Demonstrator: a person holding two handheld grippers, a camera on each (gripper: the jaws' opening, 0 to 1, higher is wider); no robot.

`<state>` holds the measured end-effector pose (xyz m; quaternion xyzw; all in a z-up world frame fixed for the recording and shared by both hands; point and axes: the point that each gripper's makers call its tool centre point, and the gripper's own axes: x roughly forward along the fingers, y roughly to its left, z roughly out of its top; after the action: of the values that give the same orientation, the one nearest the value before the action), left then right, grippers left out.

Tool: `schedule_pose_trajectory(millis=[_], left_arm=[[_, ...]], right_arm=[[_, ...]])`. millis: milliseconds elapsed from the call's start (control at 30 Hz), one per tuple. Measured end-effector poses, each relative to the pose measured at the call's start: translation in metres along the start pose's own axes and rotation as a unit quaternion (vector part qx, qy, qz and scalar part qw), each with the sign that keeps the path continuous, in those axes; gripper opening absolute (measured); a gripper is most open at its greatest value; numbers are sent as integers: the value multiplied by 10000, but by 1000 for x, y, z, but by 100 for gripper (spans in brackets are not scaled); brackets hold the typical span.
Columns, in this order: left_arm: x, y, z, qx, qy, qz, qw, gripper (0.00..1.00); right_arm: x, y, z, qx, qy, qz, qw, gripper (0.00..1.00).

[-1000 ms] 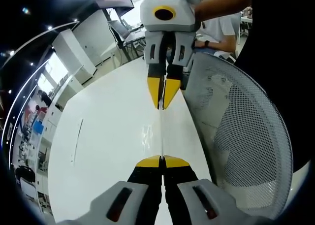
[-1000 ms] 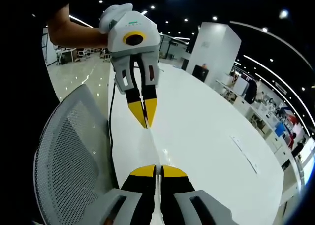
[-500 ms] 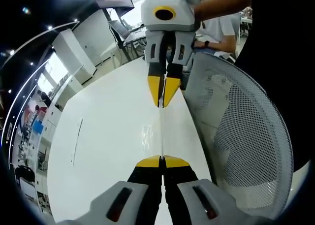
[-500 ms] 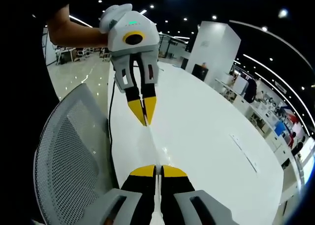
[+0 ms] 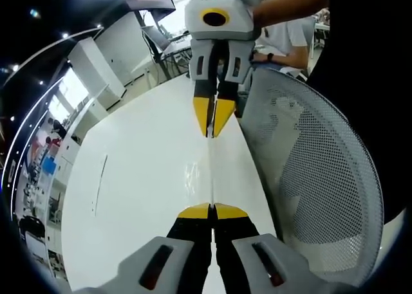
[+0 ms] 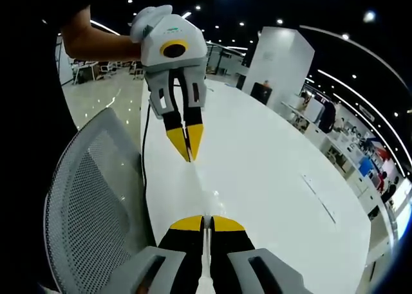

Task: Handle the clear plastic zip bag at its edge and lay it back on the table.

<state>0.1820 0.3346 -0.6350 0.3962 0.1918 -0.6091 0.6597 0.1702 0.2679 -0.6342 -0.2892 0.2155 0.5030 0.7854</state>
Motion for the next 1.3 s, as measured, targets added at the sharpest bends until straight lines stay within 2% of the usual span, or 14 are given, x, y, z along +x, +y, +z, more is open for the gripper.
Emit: schedule_pose_trajectory(millis=[1300], left_arm=[[-2,0,-7,-89,38,20,10000,0]], right_arm=[[-6,-5,-12,35,91,-71,9999,0]])
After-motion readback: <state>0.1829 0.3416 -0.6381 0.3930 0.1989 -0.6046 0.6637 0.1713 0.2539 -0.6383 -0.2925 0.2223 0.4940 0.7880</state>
